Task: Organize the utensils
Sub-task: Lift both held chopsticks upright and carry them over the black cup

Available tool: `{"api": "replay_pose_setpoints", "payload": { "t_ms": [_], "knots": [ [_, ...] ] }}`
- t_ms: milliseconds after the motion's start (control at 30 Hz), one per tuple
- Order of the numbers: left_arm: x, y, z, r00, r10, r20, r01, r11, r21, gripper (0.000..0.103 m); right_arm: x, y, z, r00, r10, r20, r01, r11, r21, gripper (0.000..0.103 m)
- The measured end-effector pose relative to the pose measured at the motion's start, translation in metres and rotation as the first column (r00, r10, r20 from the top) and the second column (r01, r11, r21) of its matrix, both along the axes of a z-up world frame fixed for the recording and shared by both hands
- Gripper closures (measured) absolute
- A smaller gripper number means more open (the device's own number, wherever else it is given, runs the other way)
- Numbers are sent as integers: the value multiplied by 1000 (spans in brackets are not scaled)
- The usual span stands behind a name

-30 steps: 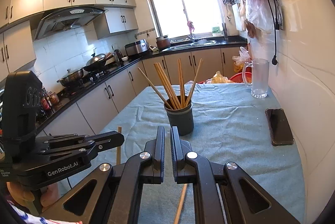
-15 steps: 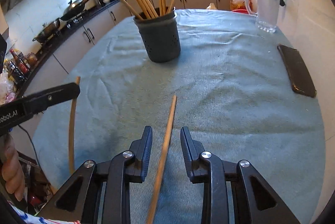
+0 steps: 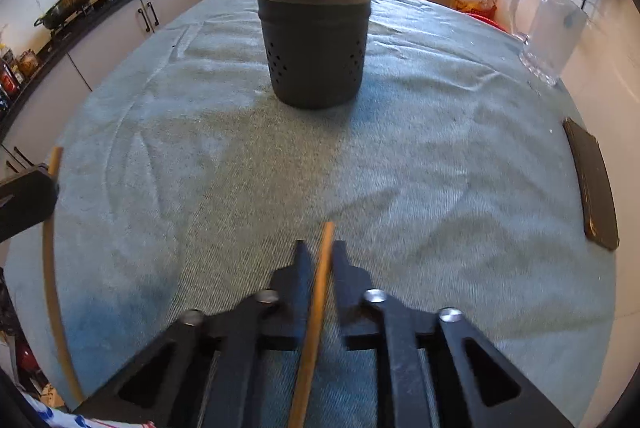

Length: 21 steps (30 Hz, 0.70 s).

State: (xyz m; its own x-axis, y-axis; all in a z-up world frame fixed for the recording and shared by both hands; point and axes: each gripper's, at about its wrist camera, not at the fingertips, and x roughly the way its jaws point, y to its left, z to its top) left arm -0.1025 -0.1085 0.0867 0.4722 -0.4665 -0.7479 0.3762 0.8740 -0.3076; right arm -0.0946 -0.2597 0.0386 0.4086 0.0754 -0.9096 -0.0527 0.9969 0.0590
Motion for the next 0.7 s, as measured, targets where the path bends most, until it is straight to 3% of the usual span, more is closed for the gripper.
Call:
{"api": "replay_pose_setpoints", "payload": {
  "t_ms": [167, 333, 567, 700],
  "knots": [
    [-2, 8, 4, 1000, 11, 5, -11, 1000, -19, 98, -4, -12, 7, 999, -26, 41, 23, 996, 82, 97],
    [-11, 12, 19, 999, 6, 35, -4, 999, -36, 98, -25, -20, 52, 980, -73, 183, 50, 990, 131, 97],
    [-34, 10, 53, 993, 10, 118, 0, 997, -81, 98, -80, -24, 137, 897, -100, 430, 25, 984, 176, 97],
    [-50, 6, 73, 984, 8, 178, 9, 996, -92, 98, -102, -20, 162, 856, -97, 507, 1, 982, 186, 97]
  ]
}}
